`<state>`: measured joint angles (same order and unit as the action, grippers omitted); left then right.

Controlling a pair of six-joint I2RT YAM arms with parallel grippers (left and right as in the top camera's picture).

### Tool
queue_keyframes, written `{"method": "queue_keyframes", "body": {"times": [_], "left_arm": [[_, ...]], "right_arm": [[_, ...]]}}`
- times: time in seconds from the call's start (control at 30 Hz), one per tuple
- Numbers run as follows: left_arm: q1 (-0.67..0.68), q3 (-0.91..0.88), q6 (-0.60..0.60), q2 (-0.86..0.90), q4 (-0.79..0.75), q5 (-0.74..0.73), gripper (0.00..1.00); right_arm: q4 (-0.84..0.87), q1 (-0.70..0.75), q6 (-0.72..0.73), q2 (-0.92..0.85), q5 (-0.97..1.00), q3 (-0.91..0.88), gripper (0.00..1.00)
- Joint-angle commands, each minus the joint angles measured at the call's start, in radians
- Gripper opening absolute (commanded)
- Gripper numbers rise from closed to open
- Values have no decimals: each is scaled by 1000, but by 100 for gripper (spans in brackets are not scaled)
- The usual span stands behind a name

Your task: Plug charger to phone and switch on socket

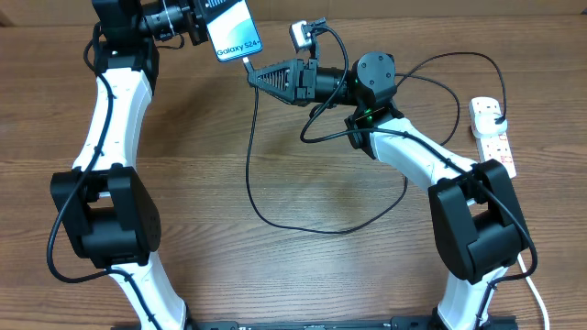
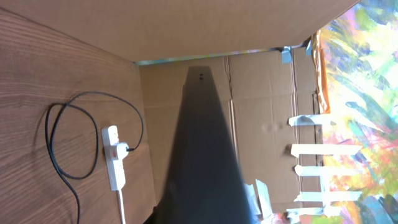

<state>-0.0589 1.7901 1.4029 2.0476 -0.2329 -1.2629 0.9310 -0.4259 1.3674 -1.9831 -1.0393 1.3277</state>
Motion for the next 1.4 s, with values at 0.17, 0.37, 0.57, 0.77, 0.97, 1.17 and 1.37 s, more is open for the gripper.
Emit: {"method": "queue_keyframes", "body": {"times": [0.17,0.37,0.57,0.77,0.97,1.17,1.37], "left_arm": [[2,13,-35,-2,-11,6,4],[5,13,-34,-2,-10,5,4],[15,13,-34,-2,-11,6,4],[19,13,-35,-2,-11,-5,4],[26,13,-35,-2,-11,-10,4],[32,13,-39,-2,-11,-10,4],[35,13,-65,-2,-10,-20,4]], "right_arm": [[2,0,-16,31,15,15,4],[2,0,-22,31,18,15,4],[1,0,-34,31,18,15,4],[-3,1,-34,31,18,15,4],[-3,1,-34,31,18,15,4],[-3,1,-34,31,27,15,4],[-3,1,-34,31,29,15,4]]}}
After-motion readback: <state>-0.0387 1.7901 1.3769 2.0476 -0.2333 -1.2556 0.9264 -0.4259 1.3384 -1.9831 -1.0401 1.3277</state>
